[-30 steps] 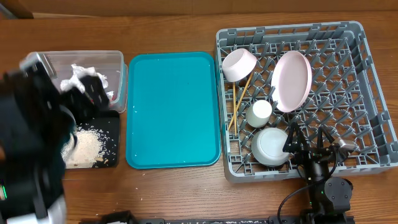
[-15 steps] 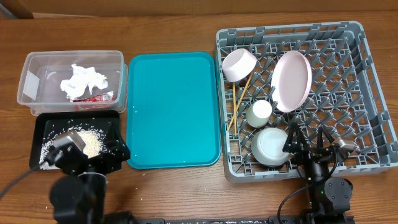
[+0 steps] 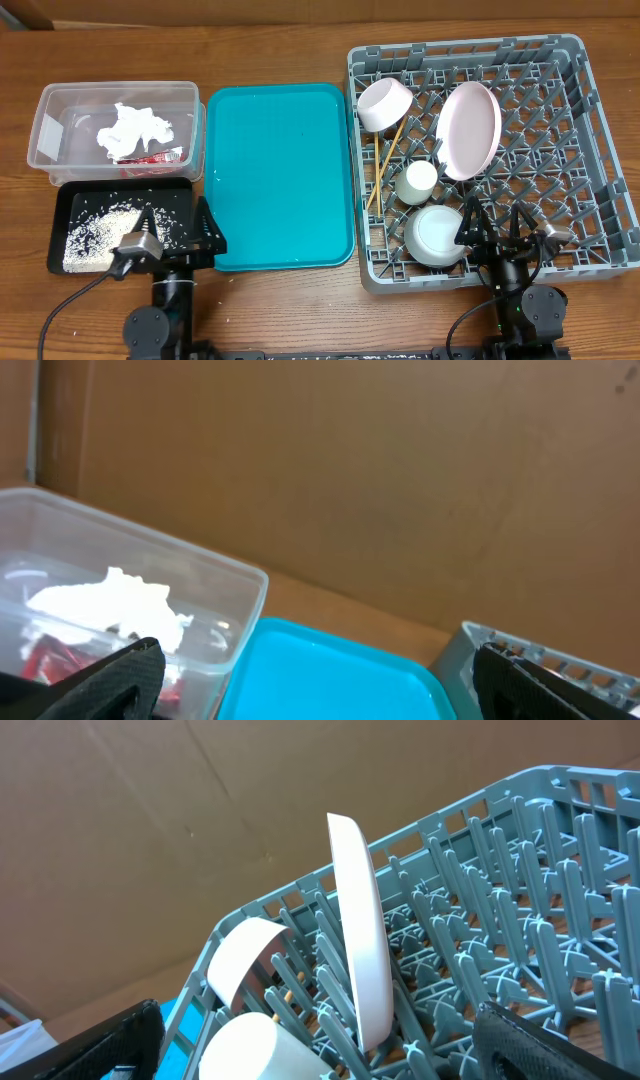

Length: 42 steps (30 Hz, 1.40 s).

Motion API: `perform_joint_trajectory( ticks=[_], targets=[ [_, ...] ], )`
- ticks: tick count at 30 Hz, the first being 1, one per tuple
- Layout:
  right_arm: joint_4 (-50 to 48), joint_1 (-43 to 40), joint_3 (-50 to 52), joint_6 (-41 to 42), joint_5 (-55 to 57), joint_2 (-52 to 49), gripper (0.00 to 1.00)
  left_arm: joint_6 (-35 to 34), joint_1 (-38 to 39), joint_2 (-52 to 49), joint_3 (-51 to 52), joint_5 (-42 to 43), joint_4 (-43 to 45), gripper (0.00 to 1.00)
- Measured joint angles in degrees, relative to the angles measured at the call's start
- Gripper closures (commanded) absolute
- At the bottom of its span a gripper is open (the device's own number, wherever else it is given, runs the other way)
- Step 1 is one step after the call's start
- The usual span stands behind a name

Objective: Sort waste into correct bins and load items into the dishwasher

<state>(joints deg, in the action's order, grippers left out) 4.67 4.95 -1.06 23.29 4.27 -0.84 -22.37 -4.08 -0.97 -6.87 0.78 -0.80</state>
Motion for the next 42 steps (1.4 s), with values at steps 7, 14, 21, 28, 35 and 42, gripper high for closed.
perform_joint_trajectory(
  ticks=[7,14,21,28,35,42],
  targets=[
    [0.02,0.00,0.00,0.02,0.00,0.00,0.00,0.15,0.74,0.02,5.79,-1.05,-0.24,0.00],
    [0.02,0.00,0.00,0.02,-0.02,0.00,0.00,6.62,2.99,0.11,6.38,-1.53,-3.63,0.00],
    [0.02,0.00,0.00,0.00,-0.02,0.00,0.00,9.05,2.99,0.11,6.38,-1.51,-3.63,0.00],
    [0.02,0.00,0.00,0.00,-0.02,0.00,0.00,9.11,2.97,0.11,6.38,-1.53,-3.63,0.00],
    [0.02,0.00,0.00,0.00,-0.04,0.00,0.00,9.27,2.99,0.11,6.38,-1.53,-3.63,0.00],
    [0.00,0.00,0.00,0.02,-0.02,0.00,0.00,9.29,2.99,0.11,6.36,-1.53,-3.63,0.00]
  ],
)
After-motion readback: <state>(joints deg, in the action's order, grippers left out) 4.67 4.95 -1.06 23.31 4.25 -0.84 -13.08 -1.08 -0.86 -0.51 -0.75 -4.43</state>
